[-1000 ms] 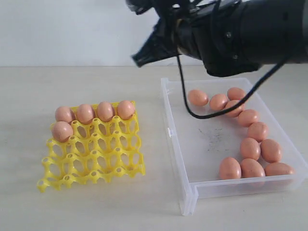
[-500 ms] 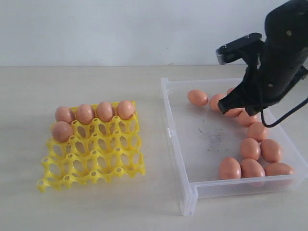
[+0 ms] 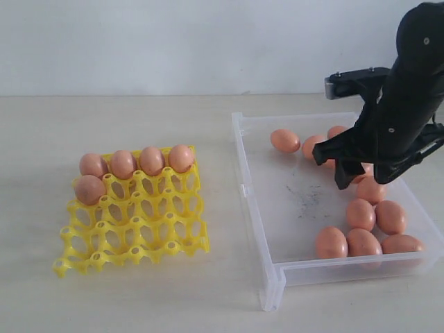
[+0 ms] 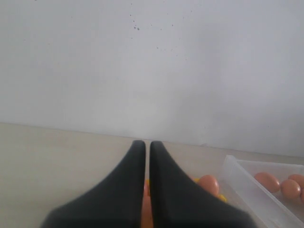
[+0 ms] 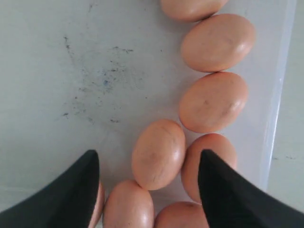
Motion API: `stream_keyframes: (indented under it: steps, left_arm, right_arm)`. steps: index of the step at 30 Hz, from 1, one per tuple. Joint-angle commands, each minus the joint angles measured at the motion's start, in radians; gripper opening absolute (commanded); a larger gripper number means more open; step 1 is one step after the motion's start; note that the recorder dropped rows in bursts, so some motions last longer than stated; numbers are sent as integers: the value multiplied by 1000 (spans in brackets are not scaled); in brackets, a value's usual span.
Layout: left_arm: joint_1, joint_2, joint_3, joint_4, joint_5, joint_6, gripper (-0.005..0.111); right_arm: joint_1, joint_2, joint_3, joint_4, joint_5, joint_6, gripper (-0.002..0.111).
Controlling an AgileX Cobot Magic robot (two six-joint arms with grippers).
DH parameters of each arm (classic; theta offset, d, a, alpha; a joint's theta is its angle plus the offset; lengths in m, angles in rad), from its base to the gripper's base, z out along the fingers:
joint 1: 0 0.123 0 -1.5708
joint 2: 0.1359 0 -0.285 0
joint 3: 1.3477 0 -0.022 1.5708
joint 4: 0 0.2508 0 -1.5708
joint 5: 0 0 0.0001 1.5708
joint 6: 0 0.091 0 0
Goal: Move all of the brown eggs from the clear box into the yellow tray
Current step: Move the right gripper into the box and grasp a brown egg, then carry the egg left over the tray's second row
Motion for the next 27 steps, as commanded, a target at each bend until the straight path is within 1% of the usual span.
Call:
stream_keyframes:
  steps: [1, 8, 17, 18, 19, 20, 22, 24, 27]
  left_arm:
    - [-6, -3, -3, -9, -16, -7, 4]
    - [-6, -3, -3, -9, -16, -7, 4]
    - [-6, -3, -3, -9, -16, -7, 4]
    - [-6, -3, -3, -9, -16, -7, 4]
    - [-6, -3, -3, -9, -16, -7, 4]
    - [-6, -3, -3, -9, -16, -7, 4]
    - [-6, -3, -3, -9, -16, -7, 4]
    - [-6, -3, -3, -9, -16, -7, 4]
    - [-6, -3, -3, -9, -16, -7, 4]
  right_arm:
    - [-4, 61, 4, 9, 6, 29, 55]
    - [-4, 149, 4, 9, 6, 43, 55]
    - [-4, 254, 4, 9, -90, 61, 54]
    - [-4, 254, 4, 9, -95, 61, 49]
    - [-4, 254, 4, 9, -93, 57, 40]
    - [-4, 254, 4, 9, -84, 30, 21]
    - [-4, 254, 4, 9, -78, -17, 0]
    - [-4, 254, 4, 9, -83, -20, 0]
    - [-4, 241, 4, 9, -142, -33, 0]
